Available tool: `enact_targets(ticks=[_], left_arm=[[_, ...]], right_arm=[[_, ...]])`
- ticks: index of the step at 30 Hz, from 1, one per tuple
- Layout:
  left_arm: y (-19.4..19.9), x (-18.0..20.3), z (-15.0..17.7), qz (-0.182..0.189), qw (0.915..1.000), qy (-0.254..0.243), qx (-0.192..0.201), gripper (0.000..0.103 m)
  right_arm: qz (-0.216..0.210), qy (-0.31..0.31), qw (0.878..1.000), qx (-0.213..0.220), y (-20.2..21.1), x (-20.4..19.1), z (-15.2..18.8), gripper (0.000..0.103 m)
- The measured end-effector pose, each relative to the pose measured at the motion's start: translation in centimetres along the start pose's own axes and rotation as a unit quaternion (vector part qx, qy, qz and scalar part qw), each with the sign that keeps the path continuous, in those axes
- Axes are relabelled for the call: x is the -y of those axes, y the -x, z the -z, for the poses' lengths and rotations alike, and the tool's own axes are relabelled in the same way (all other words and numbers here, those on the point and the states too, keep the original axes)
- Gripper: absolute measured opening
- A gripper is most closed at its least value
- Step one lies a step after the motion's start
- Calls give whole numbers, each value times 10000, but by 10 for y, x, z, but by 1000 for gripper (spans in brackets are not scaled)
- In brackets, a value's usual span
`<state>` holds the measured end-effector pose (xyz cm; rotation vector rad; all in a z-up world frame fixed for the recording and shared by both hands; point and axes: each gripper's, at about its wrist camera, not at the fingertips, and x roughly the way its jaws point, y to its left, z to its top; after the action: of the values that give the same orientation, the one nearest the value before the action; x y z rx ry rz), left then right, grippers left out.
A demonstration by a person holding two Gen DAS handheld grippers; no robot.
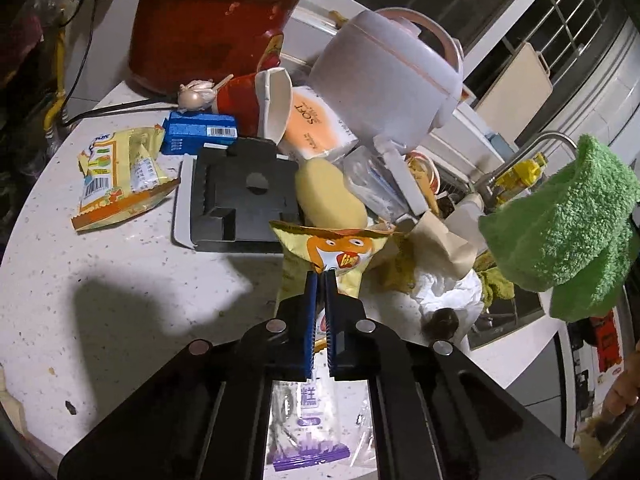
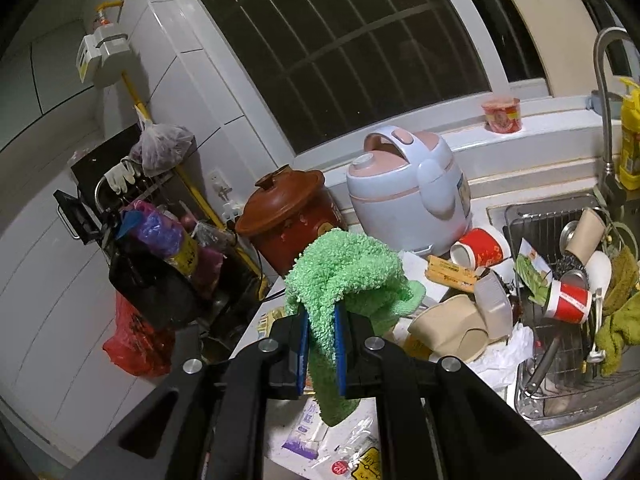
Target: Collect trash
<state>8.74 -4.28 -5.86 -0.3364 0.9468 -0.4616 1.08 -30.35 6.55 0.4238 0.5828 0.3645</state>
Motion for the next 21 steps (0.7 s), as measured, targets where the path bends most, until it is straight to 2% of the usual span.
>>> enact_targets(ticks=[1,2,3,5,7,9,12,15,18,20,21], left_arm=[[-2,1,1,-43,10000,-74,-49,4],[-4,2,2,-222,9996,-163,-72,13],[-6,2,3,-385,9990,-212,-94,44],[-11,-1,5,-635,9978,-184,-103,91],[-17,-4,5,-654,9977,-160,-108,91],[-31,0,3,-860,9956,-211,-304,91],[-52,15,0,-1167,9907,-487,-499,91],[-70,31,-1,-1314,9868,-685,-648,91],[-88,34,-3,-1517,9836,-618,-754,91],[-95,32,-4,-1487,9843,-525,-790,91],[-96,32,-4,-1486,9850,-508,-708,86]], right_arm=[[11,8,10000,16,1,0,1,11],[16,14,10000,20,1,0,0,11],[-3,0,10000,23,1,1,1,11],[-13,-41,10000,32,3,4,3,11],[-28,-66,10000,-14,2,6,6,11],[-32,-83,9999,-79,0,9,11,11],[-44,-149,9997,-172,-5,13,17,11],[-43,-191,9995,-229,-8,17,21,11],[-47,-230,9994,-260,-9,20,23,11],[-58,-242,9994,-256,-8,21,24,11],[-43,-240,9994,-256,-8,22,24,12]])
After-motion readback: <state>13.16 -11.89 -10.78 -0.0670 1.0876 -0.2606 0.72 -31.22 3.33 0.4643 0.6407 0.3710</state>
